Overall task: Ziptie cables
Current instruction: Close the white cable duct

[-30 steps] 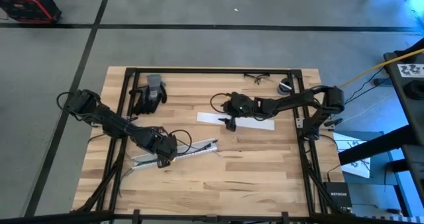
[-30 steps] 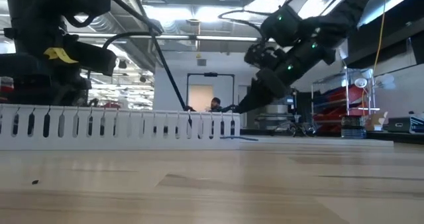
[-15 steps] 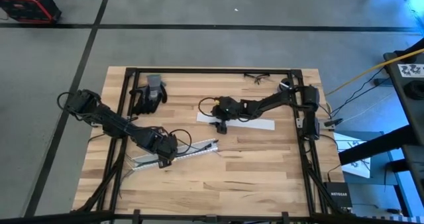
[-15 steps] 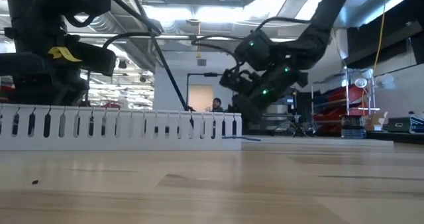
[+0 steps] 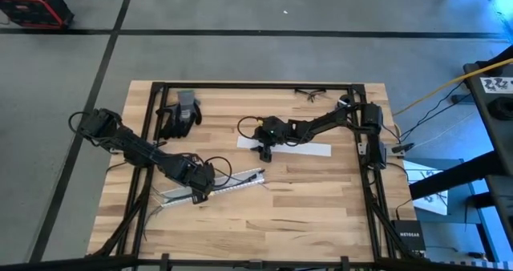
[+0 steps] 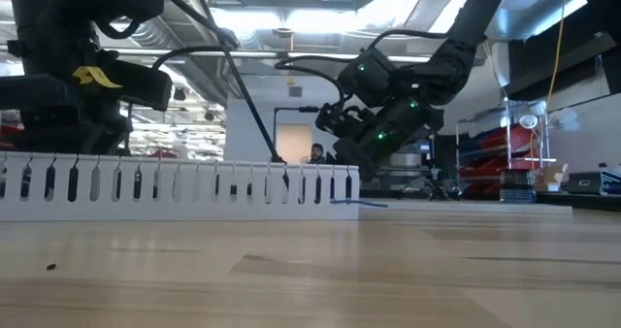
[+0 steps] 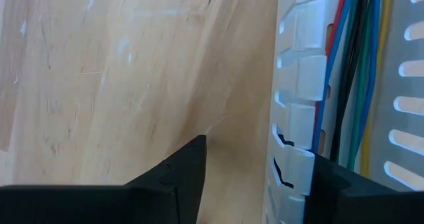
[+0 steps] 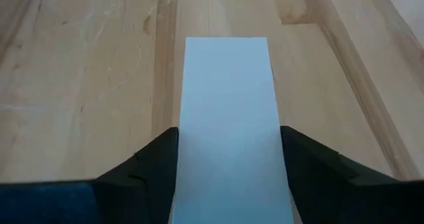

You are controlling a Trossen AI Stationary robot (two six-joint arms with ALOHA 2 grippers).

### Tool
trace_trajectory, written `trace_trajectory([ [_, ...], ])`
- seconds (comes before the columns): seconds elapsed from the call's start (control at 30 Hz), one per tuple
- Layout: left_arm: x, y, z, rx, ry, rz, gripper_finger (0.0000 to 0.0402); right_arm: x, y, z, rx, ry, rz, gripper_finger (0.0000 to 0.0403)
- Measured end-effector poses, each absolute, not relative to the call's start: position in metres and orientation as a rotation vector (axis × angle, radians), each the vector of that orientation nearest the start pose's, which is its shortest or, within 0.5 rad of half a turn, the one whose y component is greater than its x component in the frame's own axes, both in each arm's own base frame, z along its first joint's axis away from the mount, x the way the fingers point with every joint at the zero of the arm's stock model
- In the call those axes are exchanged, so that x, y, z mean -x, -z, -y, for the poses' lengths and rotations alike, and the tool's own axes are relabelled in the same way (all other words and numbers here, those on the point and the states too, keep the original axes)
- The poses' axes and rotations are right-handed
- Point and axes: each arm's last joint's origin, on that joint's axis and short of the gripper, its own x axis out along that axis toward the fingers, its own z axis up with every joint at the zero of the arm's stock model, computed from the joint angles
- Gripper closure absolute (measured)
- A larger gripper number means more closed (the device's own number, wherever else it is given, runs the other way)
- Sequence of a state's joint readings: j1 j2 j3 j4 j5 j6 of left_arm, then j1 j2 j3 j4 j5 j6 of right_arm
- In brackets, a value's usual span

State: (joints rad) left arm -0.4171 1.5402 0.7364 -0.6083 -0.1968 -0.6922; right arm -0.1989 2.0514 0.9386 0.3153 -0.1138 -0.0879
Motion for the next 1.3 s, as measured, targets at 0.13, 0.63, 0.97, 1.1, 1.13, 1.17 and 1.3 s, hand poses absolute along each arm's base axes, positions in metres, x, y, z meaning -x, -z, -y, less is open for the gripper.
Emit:
trace_trajectory([
  [0.13, -0.222, -0.138, 0.092, 0.156, -0.283, -1.319, 0.0233, -0.365, -0.075, 0.070, -0.032, 0.053, -0.786, 0.0184],
  [0.63, -0.226, -0.180, 0.093, 0.138, -0.288, -1.236, 0.0244, -0.348, -0.137, 0.067, 0.016, 0.059, -0.789, 0.0188],
  [0.97, -0.216, -0.218, 0.086, 0.150, -0.269, -1.044, 0.0251, -0.330, -0.178, 0.064, 0.047, 0.073, -0.787, 0.0211],
  [1.1, -0.216, -0.233, 0.083, 0.149, -0.244, -0.915, 0.0251, -0.327, -0.186, 0.064, 0.061, 0.079, -0.768, 0.0247],
  [1.13, -0.216, -0.237, 0.084, 0.150, -0.230, -0.890, 0.0251, -0.328, -0.187, 0.064, 0.062, 0.080, -0.766, 0.0256],
  [1.17, -0.217, -0.239, 0.083, 0.148, -0.222, -0.871, 0.0251, -0.327, -0.187, 0.064, 0.061, 0.087, -0.772, 0.0262],
  [1.3, -0.220, -0.241, 0.082, 0.160, -0.217, -0.843, 0.0250, -0.324, -0.184, 0.066, 0.058, 0.175, -0.821, 0.0270],
])
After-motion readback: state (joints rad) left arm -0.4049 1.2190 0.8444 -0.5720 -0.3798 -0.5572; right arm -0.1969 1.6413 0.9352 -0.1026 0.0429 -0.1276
